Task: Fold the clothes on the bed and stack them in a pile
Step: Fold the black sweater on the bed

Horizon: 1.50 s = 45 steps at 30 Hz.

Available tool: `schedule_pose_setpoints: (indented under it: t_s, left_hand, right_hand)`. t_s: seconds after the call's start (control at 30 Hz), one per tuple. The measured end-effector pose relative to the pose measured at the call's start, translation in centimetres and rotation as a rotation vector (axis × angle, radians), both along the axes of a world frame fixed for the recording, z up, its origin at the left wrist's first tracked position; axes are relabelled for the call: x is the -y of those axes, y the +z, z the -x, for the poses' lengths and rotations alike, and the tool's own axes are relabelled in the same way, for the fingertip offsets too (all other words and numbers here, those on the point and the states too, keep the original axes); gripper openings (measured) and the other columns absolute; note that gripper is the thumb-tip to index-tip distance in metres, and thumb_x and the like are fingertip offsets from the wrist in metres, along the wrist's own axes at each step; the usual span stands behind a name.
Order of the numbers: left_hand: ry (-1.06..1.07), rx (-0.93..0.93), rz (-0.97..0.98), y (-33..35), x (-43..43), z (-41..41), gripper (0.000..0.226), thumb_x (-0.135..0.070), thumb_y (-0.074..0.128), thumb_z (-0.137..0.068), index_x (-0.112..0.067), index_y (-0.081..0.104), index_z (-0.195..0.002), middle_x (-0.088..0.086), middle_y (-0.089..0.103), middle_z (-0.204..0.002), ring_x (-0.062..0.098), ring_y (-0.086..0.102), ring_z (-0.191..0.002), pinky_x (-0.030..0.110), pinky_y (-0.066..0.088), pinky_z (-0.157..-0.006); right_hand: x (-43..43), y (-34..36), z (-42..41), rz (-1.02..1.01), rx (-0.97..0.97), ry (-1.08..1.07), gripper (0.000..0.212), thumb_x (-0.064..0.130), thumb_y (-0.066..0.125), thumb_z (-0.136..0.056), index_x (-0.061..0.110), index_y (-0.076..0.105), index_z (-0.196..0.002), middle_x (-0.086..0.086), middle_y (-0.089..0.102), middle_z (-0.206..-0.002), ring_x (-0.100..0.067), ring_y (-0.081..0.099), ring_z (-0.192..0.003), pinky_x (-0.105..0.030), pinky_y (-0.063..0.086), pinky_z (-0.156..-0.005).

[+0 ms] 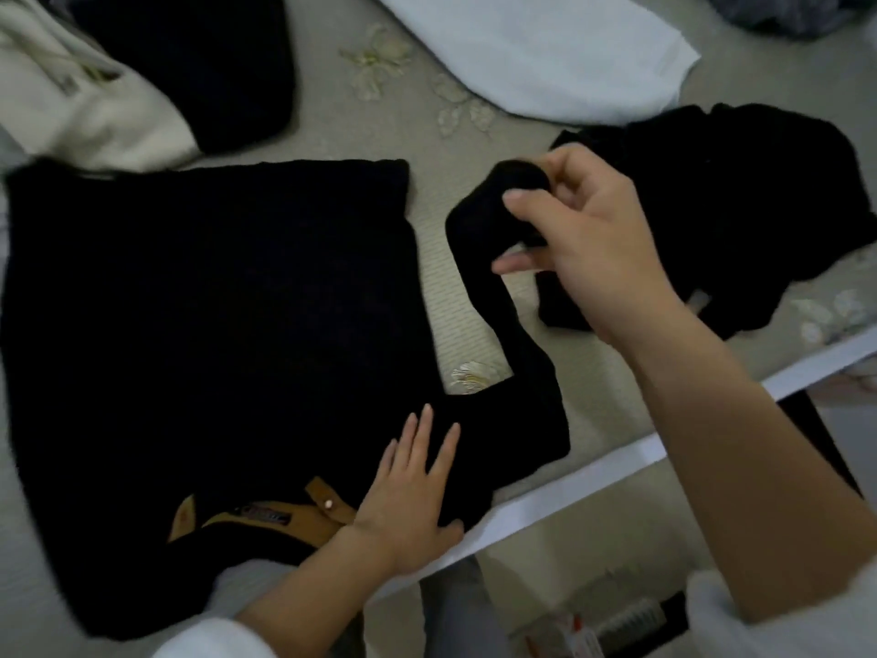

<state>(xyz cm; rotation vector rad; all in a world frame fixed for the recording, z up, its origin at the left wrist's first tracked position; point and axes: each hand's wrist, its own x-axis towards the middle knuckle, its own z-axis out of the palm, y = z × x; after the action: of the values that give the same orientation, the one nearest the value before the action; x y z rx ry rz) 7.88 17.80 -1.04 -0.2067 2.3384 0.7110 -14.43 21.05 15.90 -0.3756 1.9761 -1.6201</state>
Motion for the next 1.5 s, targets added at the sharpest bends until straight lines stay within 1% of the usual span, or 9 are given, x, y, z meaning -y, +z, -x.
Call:
schedule_pose_setpoints:
  t_s: [0.27,0.43,0.7,0.87,0.97,1.17,1.27,1.37,1.5]
  left_hand:
    - [0.038,-0.054,-0.259,1.0,3.2,-3.2,0.092,-0.052,0.048,-0.09,-0.025,-0.016,-0.15,0.0,-0.025,-0.157,0.015,-0.024,-0.143,0.034,-0.009,-0.118]
    - [0.027,-0.127,-0.343,0.6,4.5,-4.6,0.087,-0.045,0.051,-0.089,-0.028,-0.007,-0.152,-0.001,-0.014,-0.16,0.014,-0.018,-0.145,0.034,-0.009,-0.116]
    - [-0.264,-0.022,-0.454,-0.3,5.7,-5.5,0.083,-0.043,0.053,-0.09,-0.025,0.003,-0.153,-0.004,-0.001,-0.161,0.019,-0.003,-0.146,0.045,0.01,-0.115]
    - [-0.201,0.164,-0.636,0.7,6.1,-6.3,0.078,-0.042,0.057,-0.09,-0.023,0.015,-0.152,-0.001,0.016,-0.158,0.023,0.019,-0.14,0.048,0.024,-0.111]
    - [-0.069,0.109,-0.744,2.0,7.2,-6.5,0.041,-0.028,0.059,-0.088,-0.009,0.053,-0.123,0.01,0.054,-0.125,0.027,0.051,-0.114,0.043,0.046,-0.093]
    - [0.429,-0.395,-0.098,1.8,13.6,-8.2,0.033,-0.028,0.056,-0.084,-0.025,0.058,-0.116,-0.008,0.052,-0.114,0.012,0.043,-0.112,0.029,0.038,-0.094]
    - [0.32,-0.271,0.066,1.2,16.8,-10.4,0.057,-0.054,0.049,-0.078,-0.03,0.044,-0.129,-0.009,0.043,-0.121,0.013,0.035,-0.117,0.037,0.031,-0.096]
    - [0.092,-0.008,0.093,0.9,17.9,-13.1,0.075,-0.072,0.039,-0.076,-0.036,0.025,-0.141,-0.009,0.043,-0.124,0.015,0.04,-0.117,0.04,0.033,-0.097]
    - [-0.117,-0.066,0.208,1.2,16.6,-15.9,0.059,-0.05,0.043,-0.091,-0.03,0.021,-0.142,0.0,0.053,-0.12,0.021,0.054,-0.107,0.037,0.043,-0.085]
  right_hand:
    - [21.0,-0.7,-5.8,0.186,0.157,0.235,0.009,0.007,0.055,-0.094,0.009,0.054,-0.102,-0.011,0.057,-0.106,-0.024,0.062,-0.099,-0.038,0.06,-0.075]
    - [24.0,-5.4,-7.8,-0.196,0.002,0.523,0.053,0.013,0.061,-0.091,0.01,0.043,-0.141,-0.002,0.051,-0.132,-0.017,0.057,-0.115,-0.031,0.054,-0.091]
    - [6.7,-14.8,-9.2,-0.827,-0.014,0.391,0.02,0.004,0.062,-0.083,0.021,0.056,-0.074,0.0,0.057,-0.069,-0.022,0.058,-0.074,-0.032,0.047,-0.071]
    - [0.7,-16.7,-13.9,-0.977,-0.094,0.584,0.014,0.017,0.067,-0.082,0.023,0.055,-0.08,0.007,0.055,-0.061,-0.009,0.051,-0.058,-0.026,0.041,-0.058]
    - [-0.4,-17.0,-15.2,-0.954,-0.094,0.592,0.014,0.019,0.066,-0.083,0.025,0.054,-0.082,0.006,0.055,-0.062,-0.007,0.05,-0.057,-0.028,0.041,-0.057]
    - [0.2,-15.2,-17.4,-0.824,-0.189,0.646,0.027,0.05,0.065,-0.077,0.028,0.05,-0.073,0.01,0.055,-0.069,-0.004,0.052,-0.064,-0.024,0.042,-0.056]
    - [0.8,-14.7,-20.2,-0.833,-0.198,0.954,0.052,0.075,0.056,-0.063,0.031,0.051,-0.091,0.015,0.052,-0.088,-0.006,0.052,-0.079,-0.027,0.042,-0.064]
    - [0.7,-15.8,-22.3,-0.988,-0.544,1.233,0.052,0.052,0.062,-0.077,0.023,0.042,-0.116,0.003,0.046,-0.109,-0.018,0.05,-0.098,-0.031,0.037,-0.073]
    - [0.6,-16.0,-22.7,-1.038,-0.649,1.364,0.029,0.017,0.053,-0.088,0.015,0.046,-0.116,-0.008,0.053,-0.112,-0.028,0.058,-0.094,-0.032,0.032,-0.067]
